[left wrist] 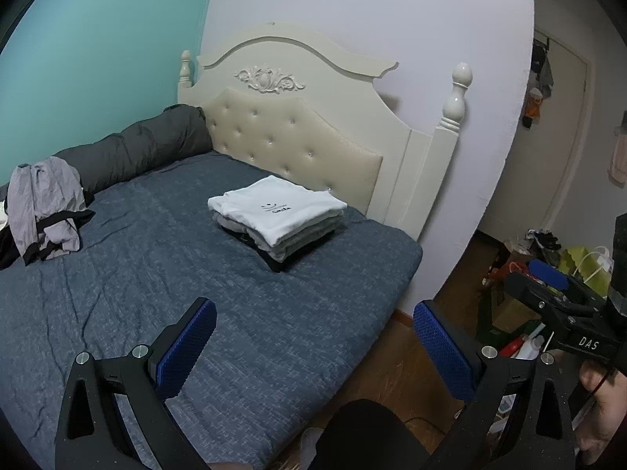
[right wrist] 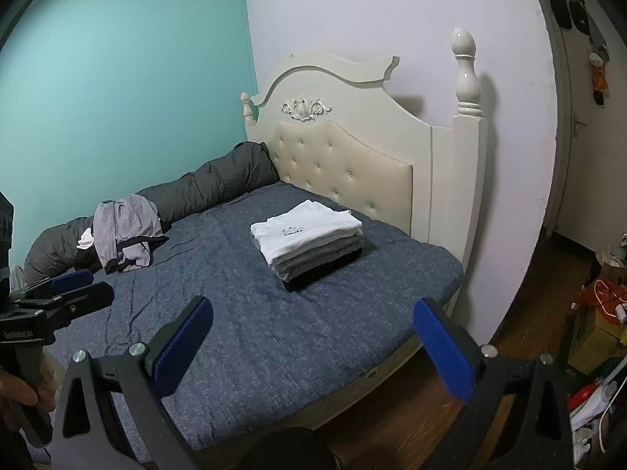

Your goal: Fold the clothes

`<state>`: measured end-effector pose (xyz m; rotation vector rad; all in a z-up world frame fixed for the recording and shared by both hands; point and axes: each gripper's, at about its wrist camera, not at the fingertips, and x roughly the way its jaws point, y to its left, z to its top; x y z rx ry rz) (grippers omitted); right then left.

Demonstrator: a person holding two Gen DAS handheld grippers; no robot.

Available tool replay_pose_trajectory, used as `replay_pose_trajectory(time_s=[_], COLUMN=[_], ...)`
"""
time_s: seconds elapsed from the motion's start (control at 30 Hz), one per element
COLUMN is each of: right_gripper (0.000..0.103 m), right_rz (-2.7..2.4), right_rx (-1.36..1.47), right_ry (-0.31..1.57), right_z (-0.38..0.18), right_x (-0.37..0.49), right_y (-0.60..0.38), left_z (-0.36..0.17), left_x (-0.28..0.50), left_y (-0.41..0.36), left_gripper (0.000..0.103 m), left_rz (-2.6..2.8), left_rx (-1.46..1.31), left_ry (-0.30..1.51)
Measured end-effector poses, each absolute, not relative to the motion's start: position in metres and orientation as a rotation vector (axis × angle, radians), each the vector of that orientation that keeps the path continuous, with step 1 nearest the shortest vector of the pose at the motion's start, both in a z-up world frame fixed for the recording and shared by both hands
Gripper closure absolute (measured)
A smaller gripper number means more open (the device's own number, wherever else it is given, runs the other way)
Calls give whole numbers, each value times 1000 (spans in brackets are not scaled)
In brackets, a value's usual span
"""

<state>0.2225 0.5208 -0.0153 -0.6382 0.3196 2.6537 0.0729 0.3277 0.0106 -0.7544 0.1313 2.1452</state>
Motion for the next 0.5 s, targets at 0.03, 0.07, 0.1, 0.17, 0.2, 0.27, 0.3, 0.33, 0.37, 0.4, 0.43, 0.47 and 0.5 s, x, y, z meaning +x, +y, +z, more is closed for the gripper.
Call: replay_pose_trajectory(time_s=[0.03,0.07,0.1,0.17,0.2,0.27,0.3,0.33,0.37,0.4,0.43,0.47,0.5], right_gripper=[0,0,0,0,0,0,0,0,0,0,0,0,0], right_rz=[2653,2653,2653,2653,2653,2653,2652,2652,2651,2650,2650,2649,2649], right_rx=[-637,-635,-634,-632,-632,-631,-630,-630,-631,-631,-632,-634,-635], right_ry=[321,321,321,320,319,316,314,313,313,311,311,311,312], right_z=[-15,-15,-15,-15,-15,-15,-15,-15,-15,-16,-16,-16,-16], right_x=[223,224,223,223,224,224,225,225,225,225,225,225,225], right_y=[521,521,522,522,521,521,520,520,519,519,519,519,519], left_z=[11,11,11,11,11,10,10,10,10,10,10,10,10], left_x=[73,73,73,73,72,72,73,73,73,73,73,73,73], left_y=[328,327,327,326,326,326,326,325,326,326,325,325,325], left_gripper=[0,0,0,0,0,0,0,0,0,0,0,0,0], left_rz=[2146,2145,2145,2143,2145,2145,2146,2147,2148,2150,2152,2153,2152], left_rx=[-755,-755,-756,-761,-760,-762,-758,-756,-757,-757,-757,-757,-758], left_ry=[132,132,132,128,126,125,125,125,125,125,125,125,123])
